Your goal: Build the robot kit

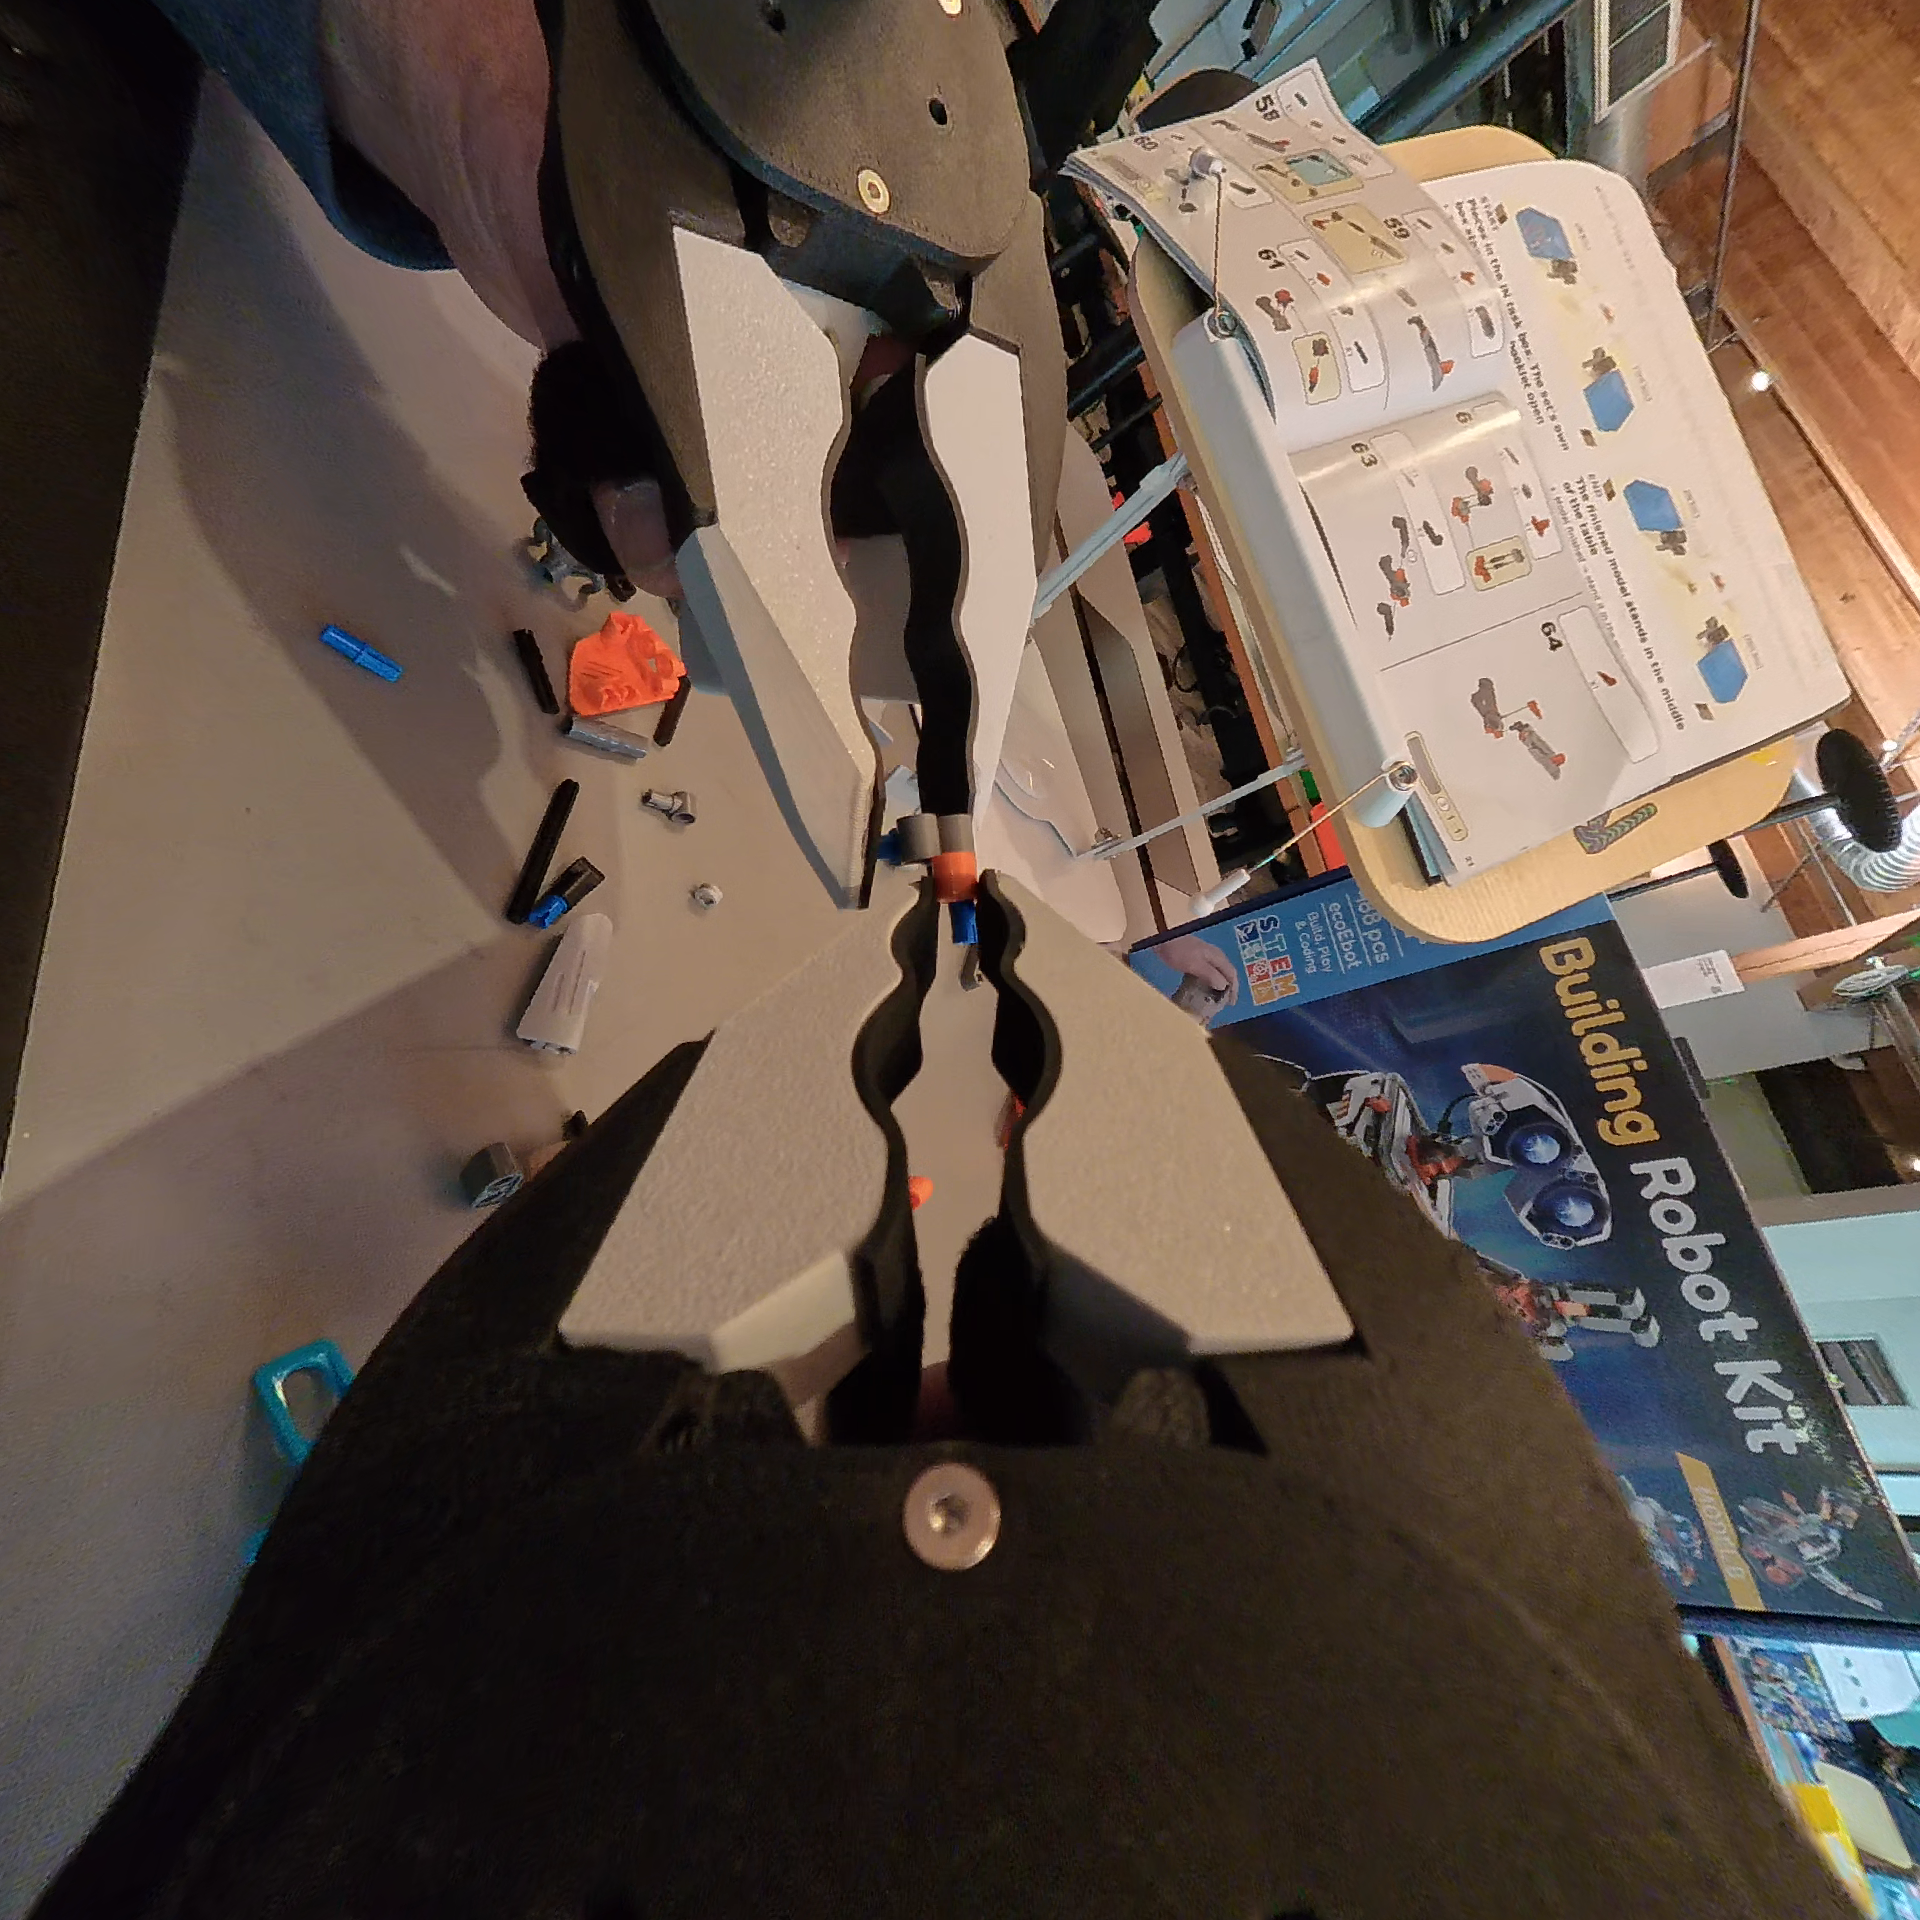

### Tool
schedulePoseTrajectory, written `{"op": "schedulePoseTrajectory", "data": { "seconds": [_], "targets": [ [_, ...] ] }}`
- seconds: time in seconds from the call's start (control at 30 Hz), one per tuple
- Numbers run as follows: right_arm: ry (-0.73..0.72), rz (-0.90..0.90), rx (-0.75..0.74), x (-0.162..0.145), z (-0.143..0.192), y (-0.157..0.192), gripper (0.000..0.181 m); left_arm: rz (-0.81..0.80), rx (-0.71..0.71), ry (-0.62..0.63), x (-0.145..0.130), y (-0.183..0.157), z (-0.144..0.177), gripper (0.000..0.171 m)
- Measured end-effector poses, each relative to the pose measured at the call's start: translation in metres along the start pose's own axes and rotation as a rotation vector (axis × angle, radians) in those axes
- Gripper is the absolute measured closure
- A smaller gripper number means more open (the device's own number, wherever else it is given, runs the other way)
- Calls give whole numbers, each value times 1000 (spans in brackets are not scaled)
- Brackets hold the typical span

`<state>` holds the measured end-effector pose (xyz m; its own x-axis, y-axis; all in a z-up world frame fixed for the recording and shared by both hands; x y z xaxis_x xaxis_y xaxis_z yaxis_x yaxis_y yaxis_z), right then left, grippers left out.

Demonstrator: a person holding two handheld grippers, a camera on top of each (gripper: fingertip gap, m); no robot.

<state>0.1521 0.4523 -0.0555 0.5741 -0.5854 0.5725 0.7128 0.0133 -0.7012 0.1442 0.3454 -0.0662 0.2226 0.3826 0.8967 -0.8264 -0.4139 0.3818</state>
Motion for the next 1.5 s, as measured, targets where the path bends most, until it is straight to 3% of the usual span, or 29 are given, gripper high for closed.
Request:
{"op": "schedulePoseTrajectory", "data": {
  "seconds": [0.7,1.1,1.33,1.5],
  "targets": [
    [-25,-89,66,-2,-1,-1,176,-187,27,-28,-4,-1,0,154],
    [-45,-148,121,-4,-1,0,176,-362,80,-20,-6,-6,0,154],
    [-59,-194,187,-6,-2,2,176,-591,142,-1,-9,-12,1,154],
    [-37,-167,177,-7,-3,4,176,-598,156,12,-11,-12,-1,154]
  ]
}}
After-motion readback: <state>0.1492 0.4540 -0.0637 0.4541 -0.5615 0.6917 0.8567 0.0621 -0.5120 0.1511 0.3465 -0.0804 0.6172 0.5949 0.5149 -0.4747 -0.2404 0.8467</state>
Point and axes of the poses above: each gripper's, where its closed fingertips meet, z back along the fingers, x out of its top, y = z × x across the jaws, the point moved 7 cm from there along z, back along the fingers, and after that the axes turned 11 degrees about x, right-handed, at the moved point
